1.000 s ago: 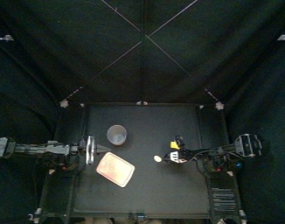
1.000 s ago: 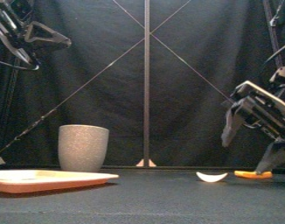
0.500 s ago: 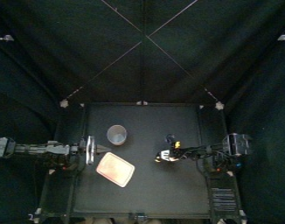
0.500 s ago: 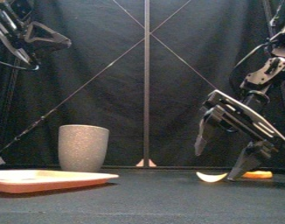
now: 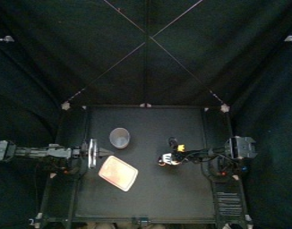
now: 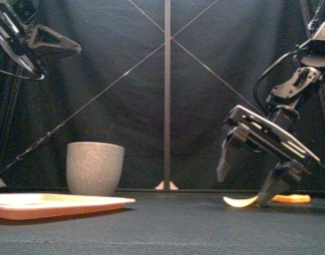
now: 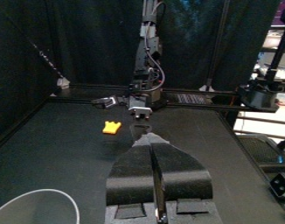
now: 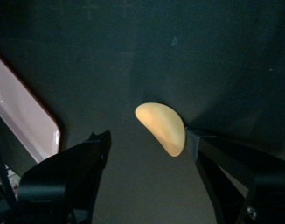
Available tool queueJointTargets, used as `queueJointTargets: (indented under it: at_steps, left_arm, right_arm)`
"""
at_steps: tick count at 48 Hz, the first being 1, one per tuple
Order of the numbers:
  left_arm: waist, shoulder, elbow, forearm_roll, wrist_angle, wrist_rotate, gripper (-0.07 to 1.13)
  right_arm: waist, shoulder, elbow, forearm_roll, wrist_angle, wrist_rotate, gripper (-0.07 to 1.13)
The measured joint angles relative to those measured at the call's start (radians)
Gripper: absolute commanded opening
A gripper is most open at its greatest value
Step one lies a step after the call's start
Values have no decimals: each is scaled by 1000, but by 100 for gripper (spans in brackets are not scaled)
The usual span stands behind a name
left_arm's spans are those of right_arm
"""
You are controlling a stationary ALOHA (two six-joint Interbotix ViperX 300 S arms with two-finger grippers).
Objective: Pick the chip then place it in the grey bowl
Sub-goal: Pick the chip
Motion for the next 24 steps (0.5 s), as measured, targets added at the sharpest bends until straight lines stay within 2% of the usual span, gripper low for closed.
queueJointTargets:
  at_steps: [13, 24]
  left_arm:
    - [2, -3, 0, 2, 2, 0, -2]
    - [17, -6, 5, 3, 2, 0, -2]
  right_arm:
    - [8, 40, -20, -9, 14, 0, 60]
    - [9, 40, -41, -48, 14, -2, 42]
